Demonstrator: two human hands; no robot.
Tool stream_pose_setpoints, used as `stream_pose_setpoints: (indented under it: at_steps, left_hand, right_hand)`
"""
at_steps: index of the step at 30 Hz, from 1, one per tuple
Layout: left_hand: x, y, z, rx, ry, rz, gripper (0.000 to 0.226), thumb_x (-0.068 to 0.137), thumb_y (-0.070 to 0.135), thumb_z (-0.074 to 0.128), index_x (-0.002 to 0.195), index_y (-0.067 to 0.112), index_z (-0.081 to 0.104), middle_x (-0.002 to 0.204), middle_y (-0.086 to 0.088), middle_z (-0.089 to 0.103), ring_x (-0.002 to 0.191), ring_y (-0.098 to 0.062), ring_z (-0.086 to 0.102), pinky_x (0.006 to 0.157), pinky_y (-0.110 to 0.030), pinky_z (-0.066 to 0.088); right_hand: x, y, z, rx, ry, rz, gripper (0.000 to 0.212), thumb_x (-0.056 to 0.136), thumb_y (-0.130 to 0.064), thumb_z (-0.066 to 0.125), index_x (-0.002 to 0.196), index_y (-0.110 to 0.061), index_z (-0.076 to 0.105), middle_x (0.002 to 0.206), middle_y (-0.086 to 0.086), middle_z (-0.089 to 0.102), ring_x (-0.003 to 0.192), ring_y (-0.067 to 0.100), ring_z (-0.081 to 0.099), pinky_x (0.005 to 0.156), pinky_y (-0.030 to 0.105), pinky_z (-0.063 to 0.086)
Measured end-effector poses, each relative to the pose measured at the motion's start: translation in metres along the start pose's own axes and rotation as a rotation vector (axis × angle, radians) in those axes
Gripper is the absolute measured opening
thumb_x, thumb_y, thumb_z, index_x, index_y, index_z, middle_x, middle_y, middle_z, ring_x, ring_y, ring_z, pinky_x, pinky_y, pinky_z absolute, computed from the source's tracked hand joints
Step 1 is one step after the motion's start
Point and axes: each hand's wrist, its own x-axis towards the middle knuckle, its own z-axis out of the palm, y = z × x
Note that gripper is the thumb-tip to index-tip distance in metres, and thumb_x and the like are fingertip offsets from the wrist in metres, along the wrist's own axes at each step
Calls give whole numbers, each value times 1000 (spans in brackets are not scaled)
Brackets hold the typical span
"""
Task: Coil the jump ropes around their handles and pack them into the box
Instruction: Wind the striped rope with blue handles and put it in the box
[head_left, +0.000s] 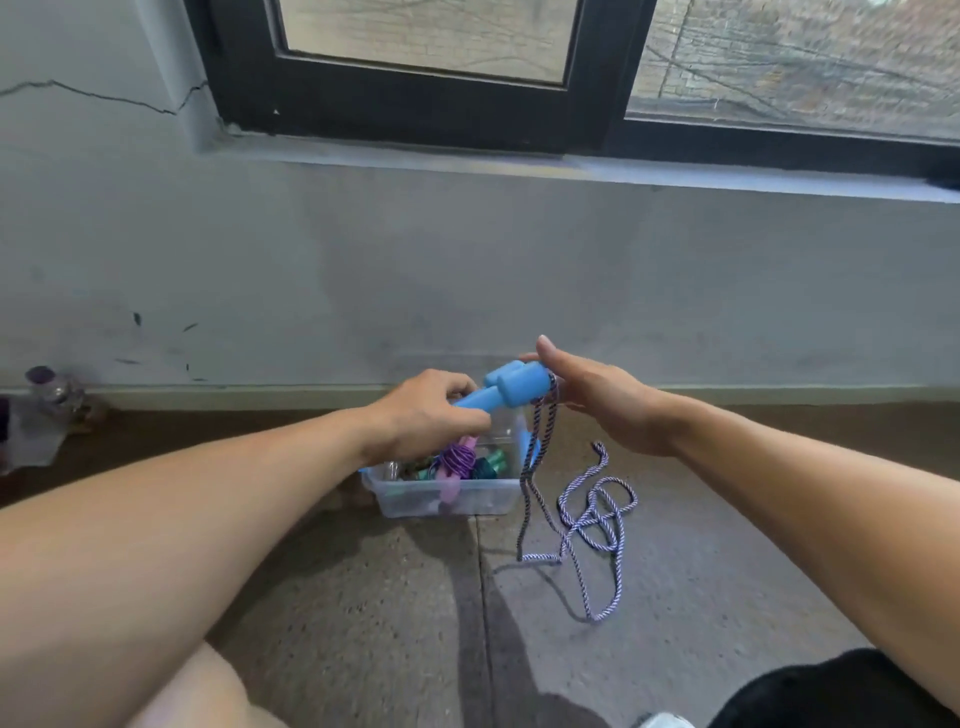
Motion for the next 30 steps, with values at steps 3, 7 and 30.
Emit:
stream_pose_setpoints:
  at_steps: [3, 7, 30]
  left_hand:
    - [2, 5, 5, -237, -31, -56, 13, 79, 24, 58, 85, 12, 60, 58, 2, 49, 39, -11, 36, 40, -18, 28]
    - [4, 5, 7, -402, -37, -167, 15, 88, 18, 56, 97, 8, 63, 60, 0, 49, 40, -11, 33, 39, -18, 25]
    - [11, 20, -1, -970, -93, -332, 9, 102, 20, 50, 94, 15, 51, 59, 5, 35, 42, -3, 22, 36, -15, 16]
  right_hand:
    - [7, -5, 6, 227, 3, 58, 56, 88, -70, 48, 87, -14, 58, 64, 5, 49, 63, 25, 52, 69, 30, 48]
    - [16, -3, -3, 258, 43, 34, 33, 99, -49, 53, 91, -19, 65, 67, -1, 41, 53, 13, 28, 52, 25, 29]
    - [-2, 28, -48, 185, 285, 16, 31, 97, -22, 63, 126, -17, 68, 84, 3, 64, 57, 9, 46, 56, 23, 36]
